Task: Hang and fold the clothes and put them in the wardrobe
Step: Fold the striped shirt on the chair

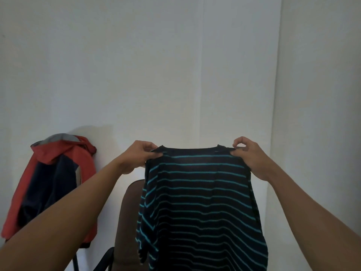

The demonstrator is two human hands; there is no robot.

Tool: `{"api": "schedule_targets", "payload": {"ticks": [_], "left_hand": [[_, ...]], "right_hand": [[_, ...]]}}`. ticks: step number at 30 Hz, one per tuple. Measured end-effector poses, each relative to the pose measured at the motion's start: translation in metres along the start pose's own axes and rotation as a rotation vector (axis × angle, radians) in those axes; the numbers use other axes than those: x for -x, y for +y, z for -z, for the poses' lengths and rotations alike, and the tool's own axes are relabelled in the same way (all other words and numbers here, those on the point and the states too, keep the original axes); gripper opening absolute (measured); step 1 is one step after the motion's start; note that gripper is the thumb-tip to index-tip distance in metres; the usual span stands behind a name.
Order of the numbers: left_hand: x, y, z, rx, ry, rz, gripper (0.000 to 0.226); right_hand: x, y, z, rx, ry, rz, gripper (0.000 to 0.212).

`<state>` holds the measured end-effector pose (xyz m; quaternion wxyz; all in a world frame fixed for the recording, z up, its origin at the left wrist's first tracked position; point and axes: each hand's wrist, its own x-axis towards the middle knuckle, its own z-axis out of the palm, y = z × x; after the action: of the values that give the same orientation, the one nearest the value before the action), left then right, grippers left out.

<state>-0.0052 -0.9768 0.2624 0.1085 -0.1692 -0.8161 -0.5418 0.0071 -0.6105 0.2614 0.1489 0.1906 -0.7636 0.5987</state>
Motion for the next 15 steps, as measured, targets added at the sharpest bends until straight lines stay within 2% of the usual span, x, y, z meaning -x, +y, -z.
{"api": "schedule_targets", "payload": {"ticks": [4,6,8,11,13,15], "left_hand": [[-0.002,0.018,-0.001,-0.034,-0.042,0.039,0.018],[-0.003,0.032,-0.012,-0.042,-0.081,0.054,0.019],[-0.004,0.047,-0.029,-0.010,-0.085,0.057,0.019],[-0.005,0.068,-0.054,0.061,-0.049,0.028,0.015],[-0.005,0.081,-0.066,0.100,-0.051,-0.011,0.016],[-0.003,0.091,-0.074,0.115,-0.118,-0.065,0.018]], "right_hand": [[-0.008,-0.006,-0.003,0.359,0.016,0.062,0.029],[-0.009,-0.014,-0.014,0.531,0.001,0.066,0.029],[-0.011,-0.018,-0.026,0.600,-0.024,0.053,0.026],[-0.008,-0.027,-0.041,0.337,-0.060,-0.051,0.029],[-0.004,-0.034,-0.046,0.108,-0.177,-0.079,0.042],[0.001,-0.040,-0.049,-0.002,-0.306,-0.025,0.053]]}}
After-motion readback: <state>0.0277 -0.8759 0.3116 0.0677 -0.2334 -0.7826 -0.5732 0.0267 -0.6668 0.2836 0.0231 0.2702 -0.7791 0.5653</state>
